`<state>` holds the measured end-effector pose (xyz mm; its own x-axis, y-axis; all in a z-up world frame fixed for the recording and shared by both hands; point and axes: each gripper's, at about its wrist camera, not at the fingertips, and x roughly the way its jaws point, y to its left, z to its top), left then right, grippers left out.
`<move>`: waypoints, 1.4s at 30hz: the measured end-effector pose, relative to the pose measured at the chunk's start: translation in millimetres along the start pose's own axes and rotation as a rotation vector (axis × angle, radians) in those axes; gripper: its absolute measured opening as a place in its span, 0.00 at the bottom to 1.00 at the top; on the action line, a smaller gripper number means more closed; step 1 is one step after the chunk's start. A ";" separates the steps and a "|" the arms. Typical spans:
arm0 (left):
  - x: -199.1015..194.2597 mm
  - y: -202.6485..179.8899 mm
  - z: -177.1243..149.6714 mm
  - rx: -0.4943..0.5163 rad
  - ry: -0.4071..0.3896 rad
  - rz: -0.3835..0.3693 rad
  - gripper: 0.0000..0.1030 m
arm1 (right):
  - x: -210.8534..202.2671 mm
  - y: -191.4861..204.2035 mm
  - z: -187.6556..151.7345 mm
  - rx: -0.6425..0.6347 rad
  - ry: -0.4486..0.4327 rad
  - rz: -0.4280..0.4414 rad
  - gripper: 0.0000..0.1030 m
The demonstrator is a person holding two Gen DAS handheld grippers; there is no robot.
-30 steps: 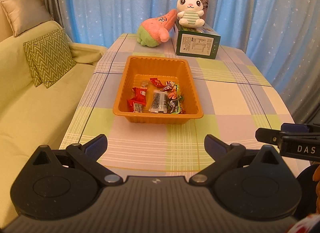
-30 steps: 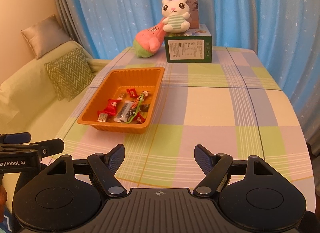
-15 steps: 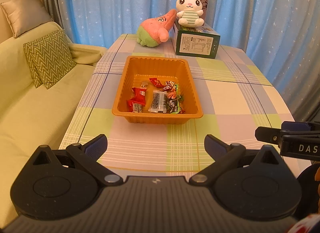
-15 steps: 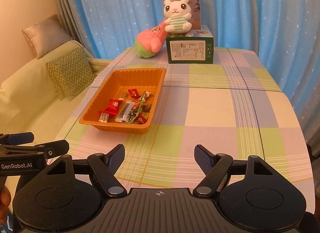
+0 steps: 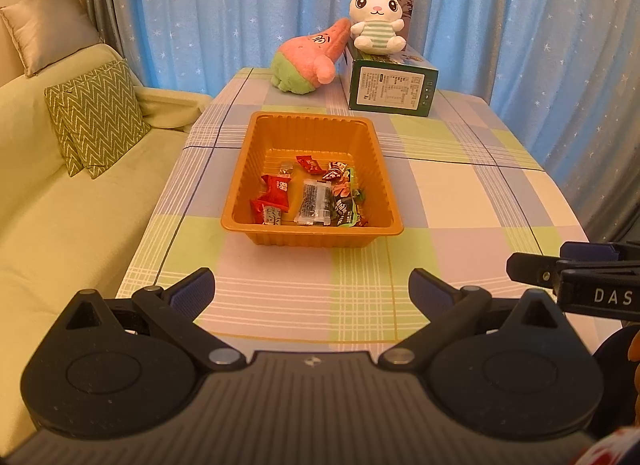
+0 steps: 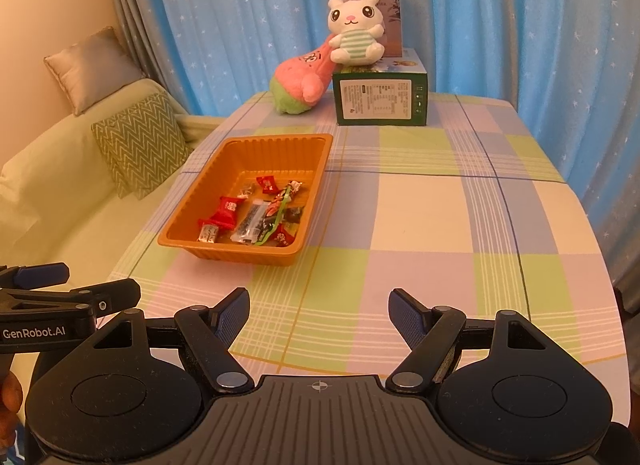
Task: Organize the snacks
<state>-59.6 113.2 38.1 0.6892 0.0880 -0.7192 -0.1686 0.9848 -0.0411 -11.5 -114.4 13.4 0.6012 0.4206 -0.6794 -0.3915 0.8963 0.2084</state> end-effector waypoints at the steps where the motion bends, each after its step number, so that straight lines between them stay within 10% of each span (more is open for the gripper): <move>1: 0.0 -0.1 0.1 -0.001 0.000 -0.001 0.99 | 0.4 -0.1 -0.1 -0.001 0.001 0.000 0.74; 42: 0.1 0.2 4.3 0.001 -0.005 -0.006 1.00 | 0.5 0.2 1.3 -0.008 0.005 -0.005 0.74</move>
<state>-56.5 114.0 41.0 0.6941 0.0825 -0.7152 -0.1637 0.9855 -0.0452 -10.3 -113.8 14.0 0.5997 0.4154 -0.6840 -0.3938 0.8972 0.1997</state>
